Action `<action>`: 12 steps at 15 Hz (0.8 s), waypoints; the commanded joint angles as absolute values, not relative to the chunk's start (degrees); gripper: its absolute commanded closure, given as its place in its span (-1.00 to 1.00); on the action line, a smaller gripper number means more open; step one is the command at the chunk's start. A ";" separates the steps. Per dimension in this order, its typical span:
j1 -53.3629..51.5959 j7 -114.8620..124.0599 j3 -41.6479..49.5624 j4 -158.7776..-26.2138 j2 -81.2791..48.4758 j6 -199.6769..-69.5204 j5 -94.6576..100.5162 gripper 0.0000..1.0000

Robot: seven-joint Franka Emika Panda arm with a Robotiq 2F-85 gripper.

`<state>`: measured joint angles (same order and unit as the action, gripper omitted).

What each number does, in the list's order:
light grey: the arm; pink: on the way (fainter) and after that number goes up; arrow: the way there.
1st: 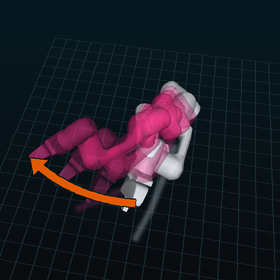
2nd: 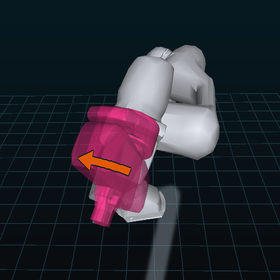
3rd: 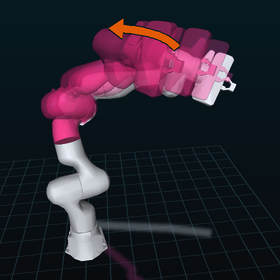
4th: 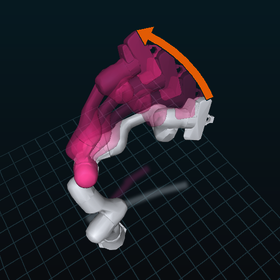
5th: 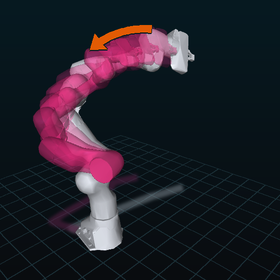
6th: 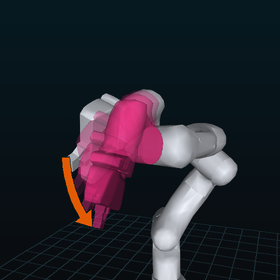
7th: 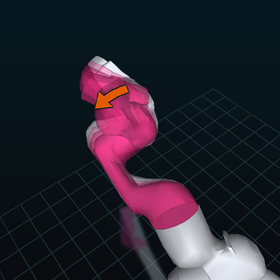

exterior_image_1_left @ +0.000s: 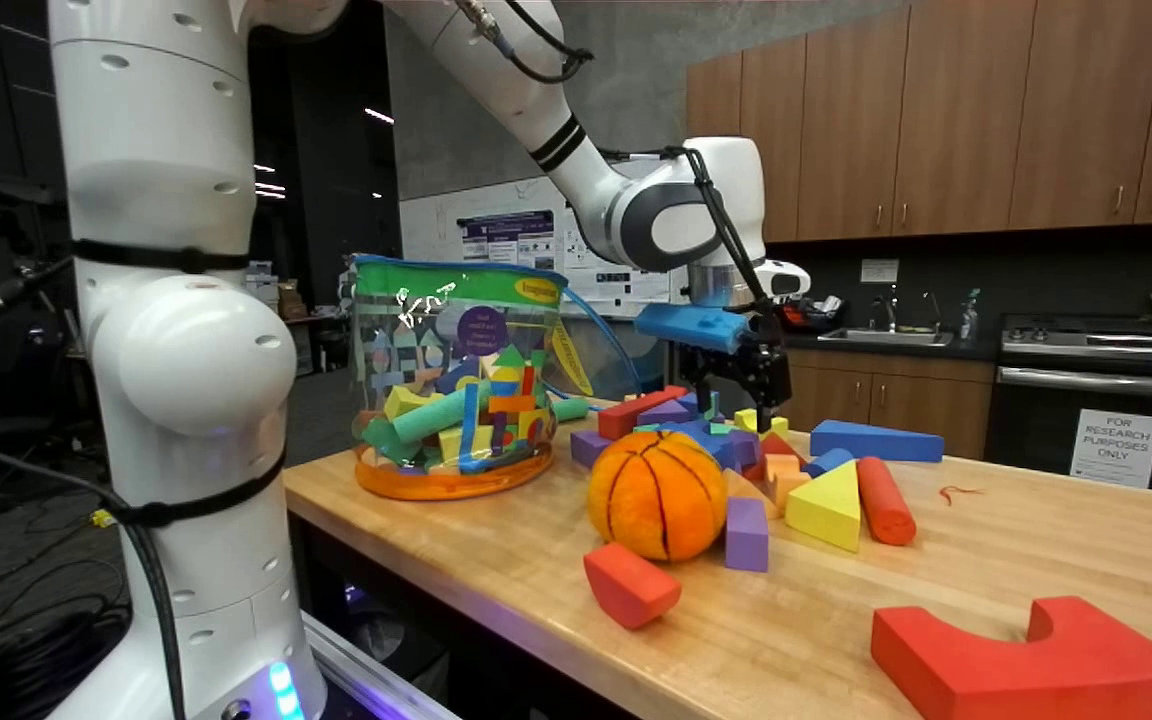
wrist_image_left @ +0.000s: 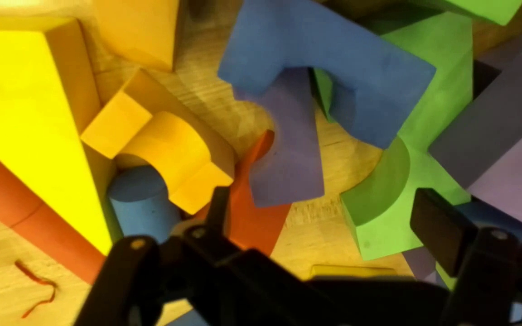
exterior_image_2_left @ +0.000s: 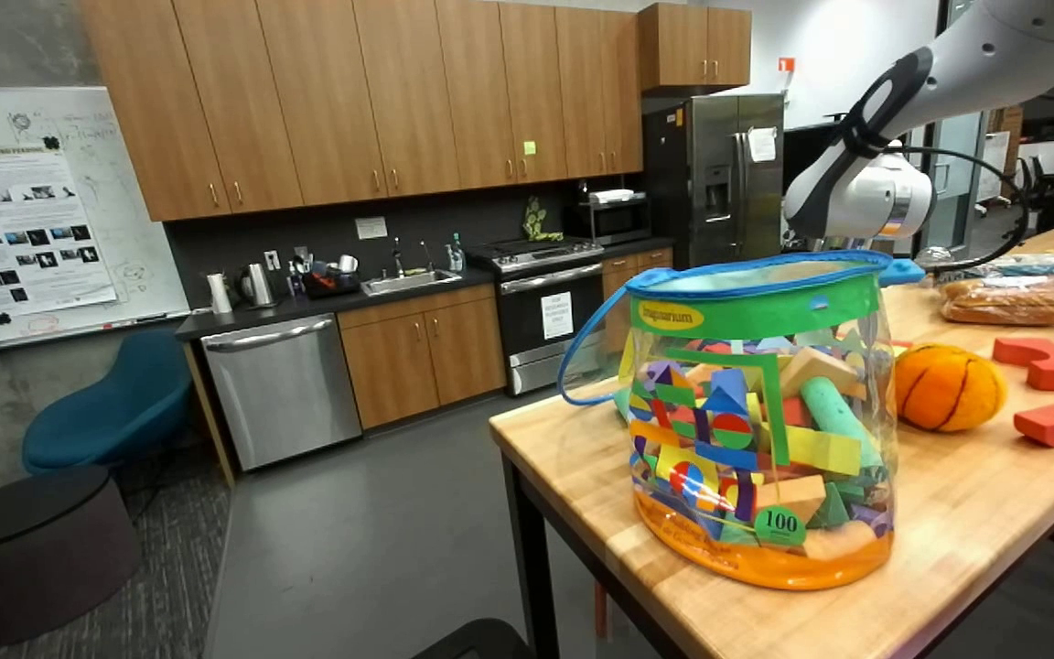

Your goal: Put the objects on the table inside the basket

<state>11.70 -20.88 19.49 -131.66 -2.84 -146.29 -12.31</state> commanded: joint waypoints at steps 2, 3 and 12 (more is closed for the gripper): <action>14.39 -17.84 17.72 -128.86 -7.87 -147.19 -9.59 -1.00; 14.71 -17.24 17.57 -128.58 -8.59 -147.20 -9.12 -1.00; 16.36 -12.11 17.36 -126.07 -11.63 -148.78 -5.11 -0.02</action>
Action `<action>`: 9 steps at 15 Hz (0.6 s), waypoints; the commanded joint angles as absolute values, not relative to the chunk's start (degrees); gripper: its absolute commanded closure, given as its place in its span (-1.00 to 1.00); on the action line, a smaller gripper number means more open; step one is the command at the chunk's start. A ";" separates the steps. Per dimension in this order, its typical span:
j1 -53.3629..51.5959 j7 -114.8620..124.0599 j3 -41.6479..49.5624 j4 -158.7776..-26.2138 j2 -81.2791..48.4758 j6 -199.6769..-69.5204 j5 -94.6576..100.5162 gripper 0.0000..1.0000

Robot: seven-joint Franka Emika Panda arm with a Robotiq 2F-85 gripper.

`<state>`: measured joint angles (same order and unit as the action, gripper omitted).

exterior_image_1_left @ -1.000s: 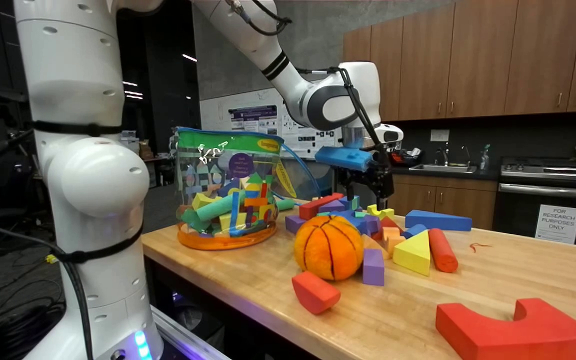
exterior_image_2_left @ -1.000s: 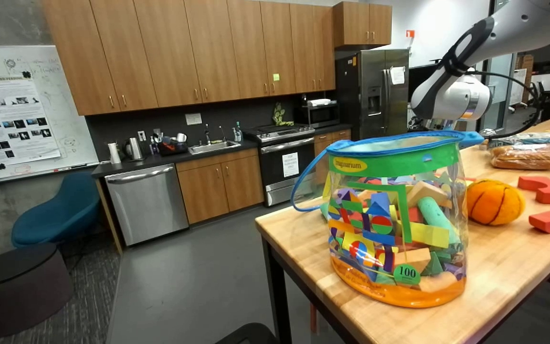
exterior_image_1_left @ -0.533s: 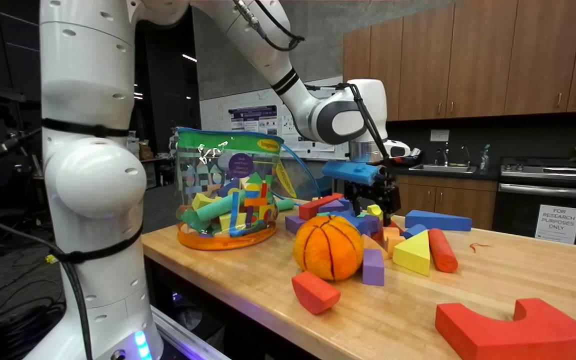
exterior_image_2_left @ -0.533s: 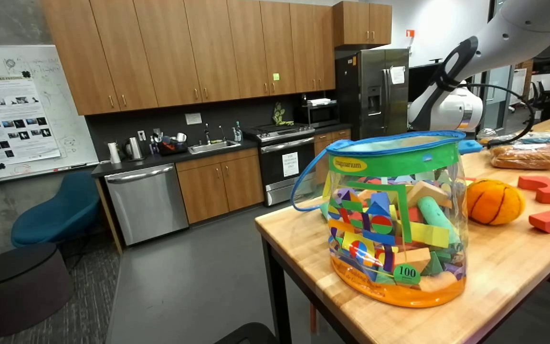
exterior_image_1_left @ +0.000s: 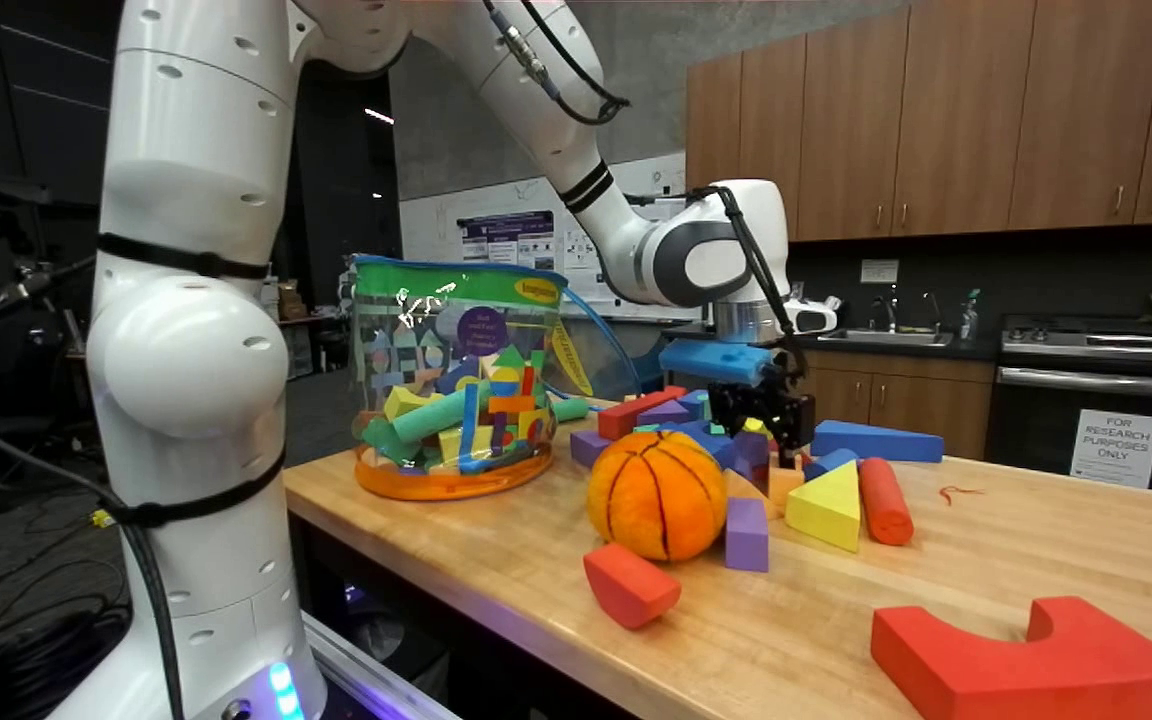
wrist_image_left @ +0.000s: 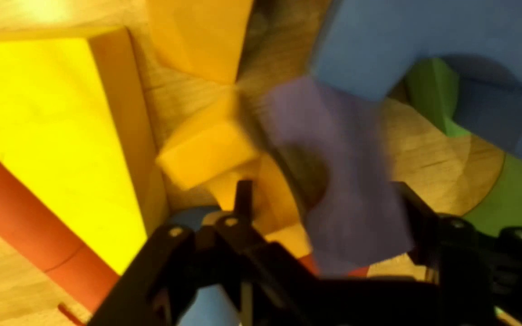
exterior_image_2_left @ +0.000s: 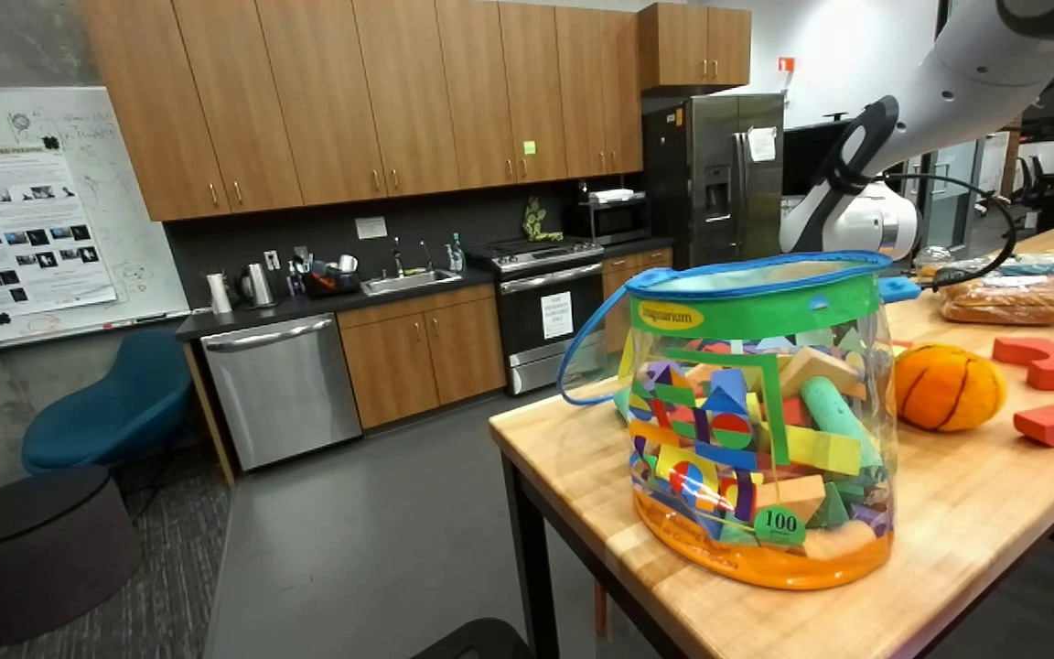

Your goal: Put the objects on the table inside the basket

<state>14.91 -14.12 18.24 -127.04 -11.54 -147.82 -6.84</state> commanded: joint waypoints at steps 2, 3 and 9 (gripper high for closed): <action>16.74 -11.94 17.38 -125.94 -10.72 -149.71 -5.35 0.30; 16.92 -11.84 17.40 -125.94 -10.30 -150.25 -5.45 0.43; 18.24 -12.50 17.93 -125.95 -5.63 -152.46 -5.02 0.75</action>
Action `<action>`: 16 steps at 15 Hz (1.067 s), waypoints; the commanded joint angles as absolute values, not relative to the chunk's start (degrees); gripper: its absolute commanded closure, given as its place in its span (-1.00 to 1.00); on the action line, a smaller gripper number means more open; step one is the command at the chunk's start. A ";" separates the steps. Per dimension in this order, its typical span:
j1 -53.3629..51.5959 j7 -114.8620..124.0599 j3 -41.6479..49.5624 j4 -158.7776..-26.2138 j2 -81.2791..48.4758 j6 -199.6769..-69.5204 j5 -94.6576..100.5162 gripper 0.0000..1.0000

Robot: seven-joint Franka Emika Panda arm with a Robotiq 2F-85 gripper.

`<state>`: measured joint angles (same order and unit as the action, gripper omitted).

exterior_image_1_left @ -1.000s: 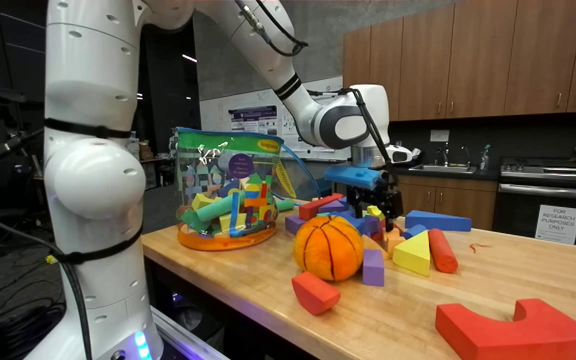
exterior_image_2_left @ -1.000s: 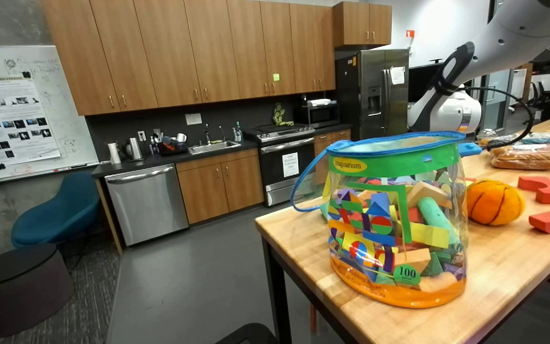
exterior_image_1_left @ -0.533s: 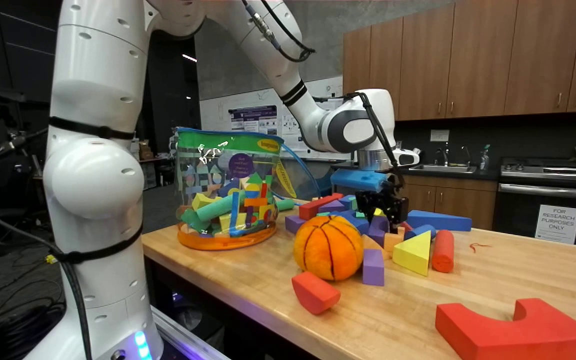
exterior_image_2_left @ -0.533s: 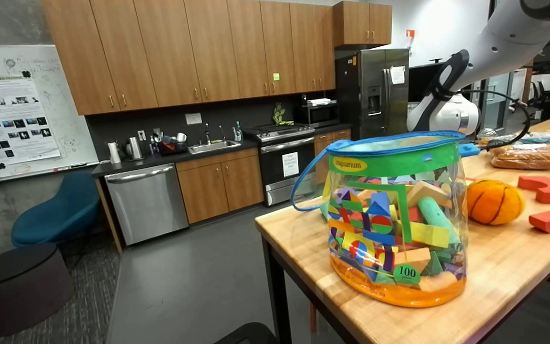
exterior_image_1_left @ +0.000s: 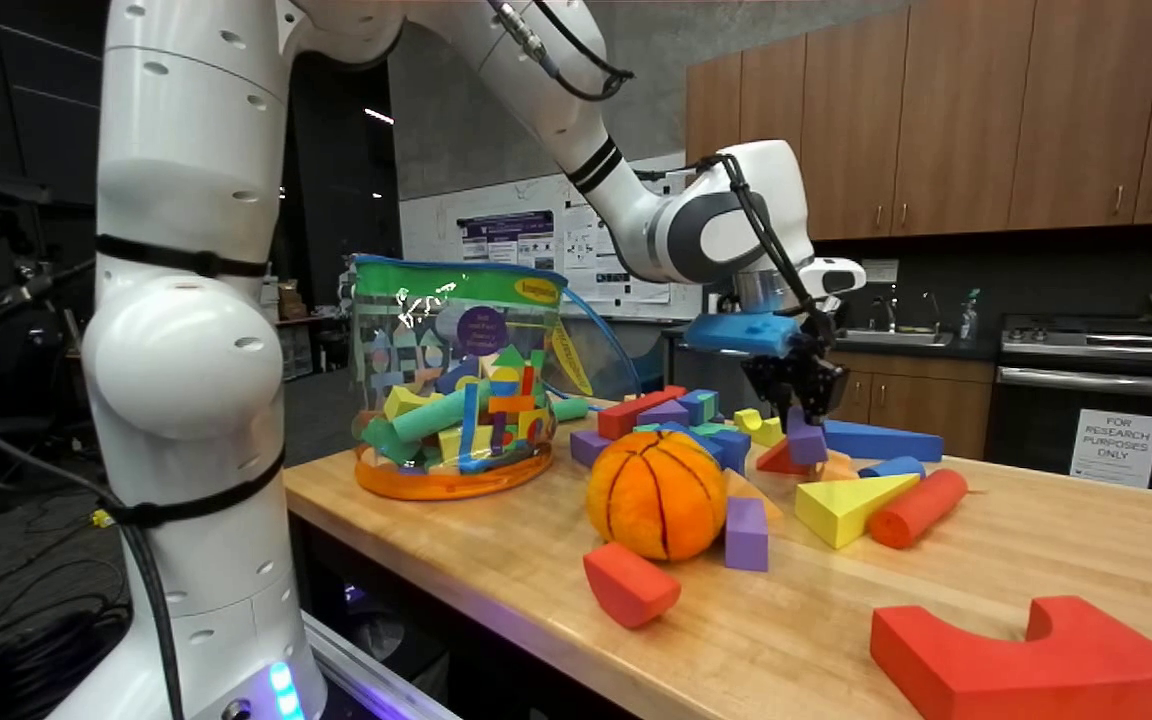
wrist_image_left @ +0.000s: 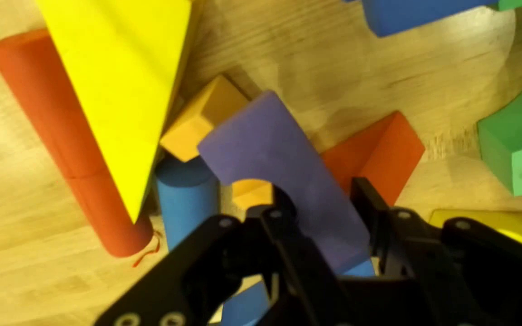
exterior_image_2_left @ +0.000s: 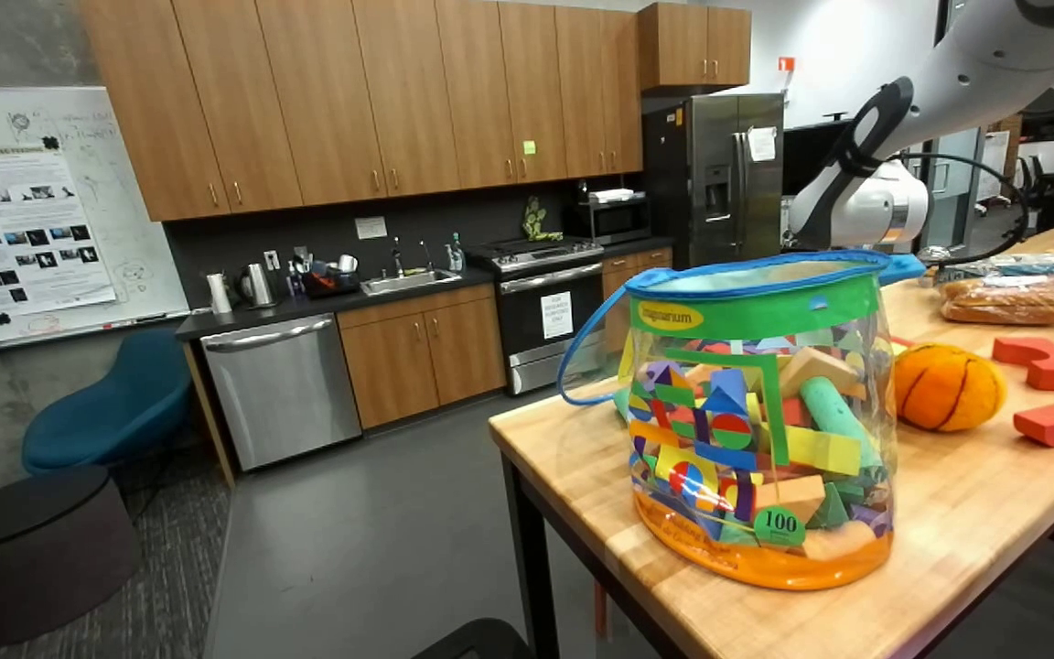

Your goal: Put the objects on the table inside the basket

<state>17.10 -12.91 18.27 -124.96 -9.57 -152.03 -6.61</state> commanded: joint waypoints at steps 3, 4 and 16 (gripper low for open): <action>18.31 -12.55 18.11 -126.30 -2.19 -152.42 -4.20 0.75; 18.13 -12.27 18.16 -126.31 -0.95 -152.18 -3.18 0.75; 15.40 -9.34 12.22 -129.00 21.15 -150.56 8.86 0.75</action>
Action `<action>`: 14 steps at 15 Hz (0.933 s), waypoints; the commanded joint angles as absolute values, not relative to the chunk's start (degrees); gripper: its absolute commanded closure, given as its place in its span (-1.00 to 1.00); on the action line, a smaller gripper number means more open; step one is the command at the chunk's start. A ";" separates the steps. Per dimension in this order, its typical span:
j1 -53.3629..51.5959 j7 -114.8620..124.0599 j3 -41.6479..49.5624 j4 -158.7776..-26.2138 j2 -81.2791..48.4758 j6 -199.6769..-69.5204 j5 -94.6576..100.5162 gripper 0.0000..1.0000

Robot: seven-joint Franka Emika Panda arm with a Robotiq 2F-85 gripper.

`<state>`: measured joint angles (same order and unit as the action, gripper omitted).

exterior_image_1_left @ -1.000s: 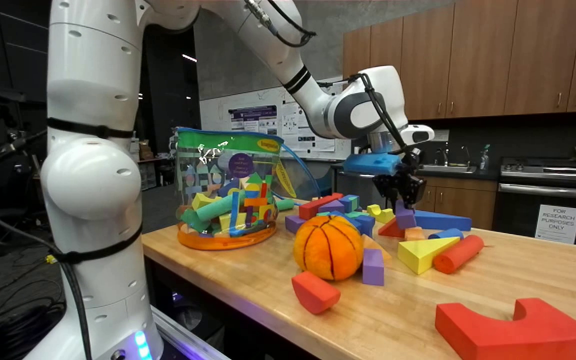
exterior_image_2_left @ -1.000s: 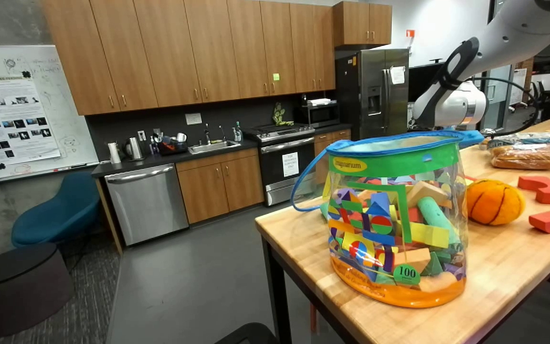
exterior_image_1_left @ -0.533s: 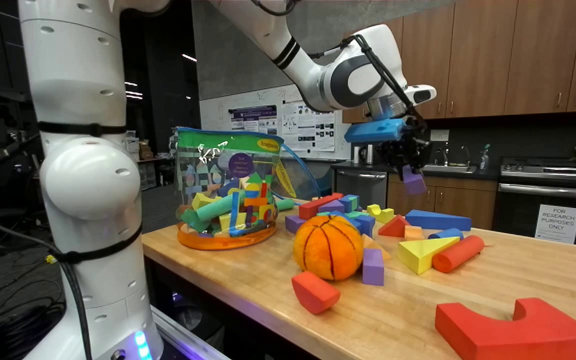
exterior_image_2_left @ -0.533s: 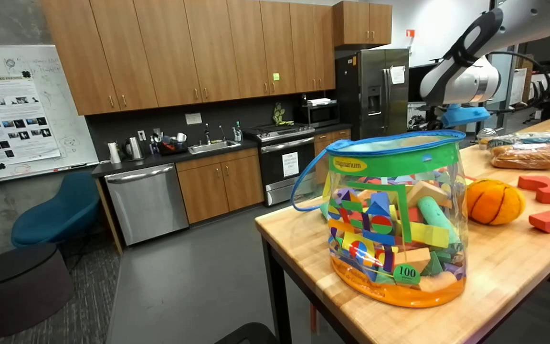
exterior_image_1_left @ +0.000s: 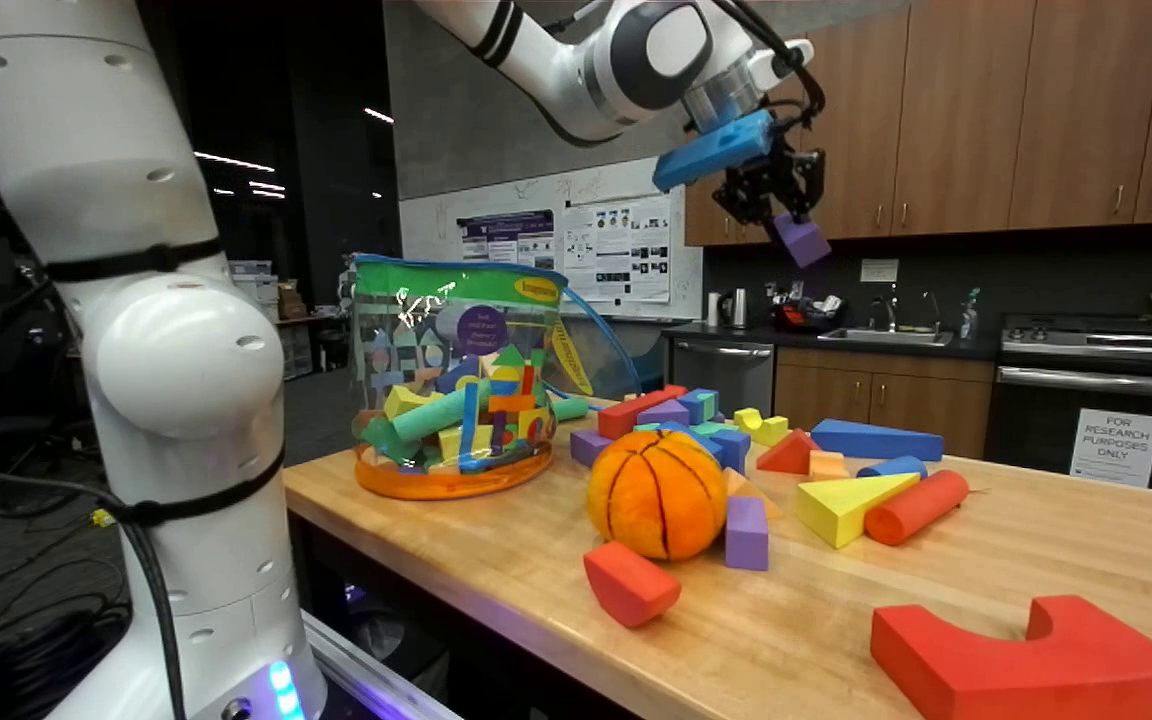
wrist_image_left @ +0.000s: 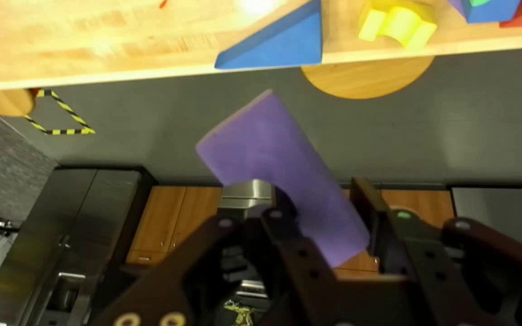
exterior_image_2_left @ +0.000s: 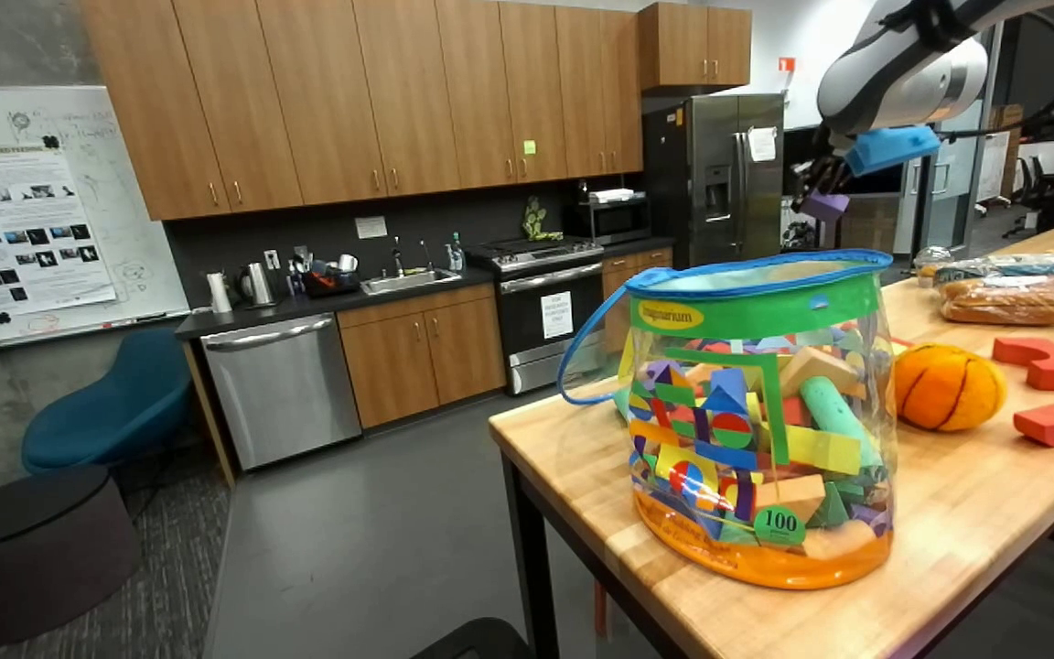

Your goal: Put the objects on the table inside the basket

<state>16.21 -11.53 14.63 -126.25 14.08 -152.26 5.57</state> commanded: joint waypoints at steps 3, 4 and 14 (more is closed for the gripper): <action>13.06 -9.65 9.31 -130.17 26.96 -148.12 9.22 0.75; 12.44 -9.50 8.02 -130.62 28.77 -147.34 9.69 0.75; 8.40 -6.89 -3.80 -139.16 41.18 -147.47 17.81 0.75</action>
<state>8.78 -8.43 -1.48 -135.14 37.33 -147.04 14.46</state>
